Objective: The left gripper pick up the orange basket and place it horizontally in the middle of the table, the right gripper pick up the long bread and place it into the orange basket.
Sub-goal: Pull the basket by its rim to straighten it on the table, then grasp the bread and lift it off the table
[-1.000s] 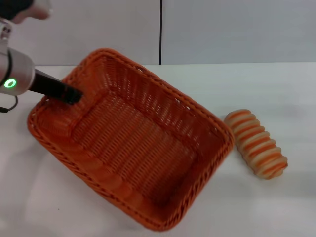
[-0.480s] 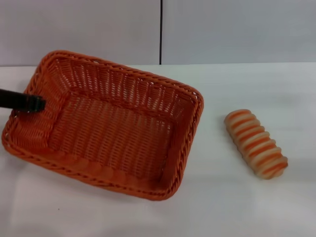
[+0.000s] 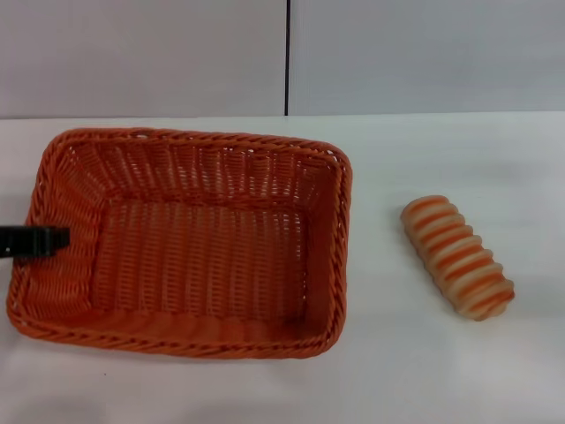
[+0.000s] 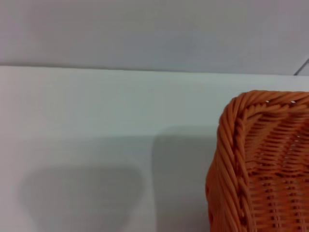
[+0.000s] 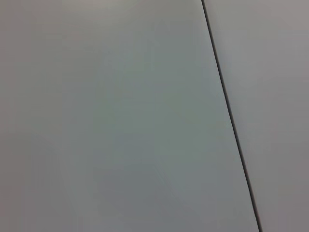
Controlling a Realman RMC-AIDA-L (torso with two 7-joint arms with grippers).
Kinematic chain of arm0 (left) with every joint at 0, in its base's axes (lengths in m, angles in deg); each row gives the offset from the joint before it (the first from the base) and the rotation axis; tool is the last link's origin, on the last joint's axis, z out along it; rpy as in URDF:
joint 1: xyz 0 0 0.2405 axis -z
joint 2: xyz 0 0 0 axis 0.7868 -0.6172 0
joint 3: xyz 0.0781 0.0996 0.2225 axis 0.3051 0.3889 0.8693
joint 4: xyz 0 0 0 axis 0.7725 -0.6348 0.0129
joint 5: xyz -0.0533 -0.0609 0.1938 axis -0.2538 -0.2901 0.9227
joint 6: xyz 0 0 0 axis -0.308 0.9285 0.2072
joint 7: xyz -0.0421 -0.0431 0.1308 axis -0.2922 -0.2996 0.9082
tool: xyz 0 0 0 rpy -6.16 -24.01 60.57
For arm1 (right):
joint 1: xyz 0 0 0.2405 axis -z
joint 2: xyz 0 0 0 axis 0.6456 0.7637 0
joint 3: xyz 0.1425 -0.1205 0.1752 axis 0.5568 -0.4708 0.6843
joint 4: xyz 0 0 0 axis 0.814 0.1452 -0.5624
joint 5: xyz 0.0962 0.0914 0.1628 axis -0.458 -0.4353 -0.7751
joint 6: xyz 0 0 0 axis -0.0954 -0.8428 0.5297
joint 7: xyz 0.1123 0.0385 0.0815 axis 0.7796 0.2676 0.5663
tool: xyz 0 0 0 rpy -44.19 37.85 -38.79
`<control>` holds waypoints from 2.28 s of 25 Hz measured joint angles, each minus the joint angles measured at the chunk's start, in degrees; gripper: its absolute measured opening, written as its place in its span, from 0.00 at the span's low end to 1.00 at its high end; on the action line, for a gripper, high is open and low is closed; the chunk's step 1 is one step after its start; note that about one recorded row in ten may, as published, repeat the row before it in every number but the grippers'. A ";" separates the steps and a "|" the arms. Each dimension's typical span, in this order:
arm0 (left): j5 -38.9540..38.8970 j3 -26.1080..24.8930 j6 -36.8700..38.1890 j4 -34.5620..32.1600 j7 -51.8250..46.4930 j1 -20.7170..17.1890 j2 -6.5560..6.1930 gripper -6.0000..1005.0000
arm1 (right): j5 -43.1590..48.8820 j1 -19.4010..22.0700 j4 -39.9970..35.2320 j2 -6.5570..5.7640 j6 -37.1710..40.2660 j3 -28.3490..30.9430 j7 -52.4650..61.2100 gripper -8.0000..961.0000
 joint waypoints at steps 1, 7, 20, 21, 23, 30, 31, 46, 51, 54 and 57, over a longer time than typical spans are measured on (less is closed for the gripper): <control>0.00 0.00 0.00 0.00 0.00 0.00 0.00 0.15 | 0.00 0.00 0.00 0.00 0.00 0.00 0.00 0.63; -2.04 0.32 -1.11 -0.23 0.13 -1.45 -0.26 0.16 | 0.00 0.47 -0.28 0.50 0.07 -0.47 0.00 0.63; -3.43 0.27 -0.07 1.97 1.95 1.49 -0.65 0.21 | -0.02 1.42 -0.75 1.24 0.25 -0.49 0.00 0.62; -3.43 0.14 -0.07 2.10 1.94 1.51 -0.64 0.21 | -0.02 1.42 -0.75 1.24 0.25 -0.49 0.00 0.62; -3.50 -0.50 -0.09 2.78 1.98 1.62 -0.65 0.22 | -0.02 1.48 -0.75 1.30 0.26 -0.49 0.00 0.62; -6.49 -3.92 -1.18 5.14 6.66 1.46 -0.60 0.53 | 0.65 3.19 -2.38 1.24 -0.16 -0.49 1.39 0.61; -6.49 -3.92 -1.18 5.14 6.66 1.46 -0.60 0.57 | 0.65 3.19 -2.38 1.24 -0.16 -0.49 1.39 0.61; -43.32 -22.60 -1.11 24.57 44.37 3.60 -0.67 0.72 | 60.24 10.20 -50.72 -0.42 -18.96 12.15 74.41 0.60; -59.33 -34.56 8.30 45.29 69.44 6.96 -0.76 0.74 | 79.80 2.64 -52.05 -5.33 -7.08 20.72 91.71 0.60; -63.30 -40.66 15.39 57.39 84.88 8.37 -0.82 0.74 | 91.25 -2.30 -52.67 -7.93 0.08 23.46 97.61 0.60; -64.32 -44.33 18.26 65.44 93.99 9.05 -0.82 0.74 | 101.83 -7.32 -53.20 -10.00 7.59 24.02 102.18 0.59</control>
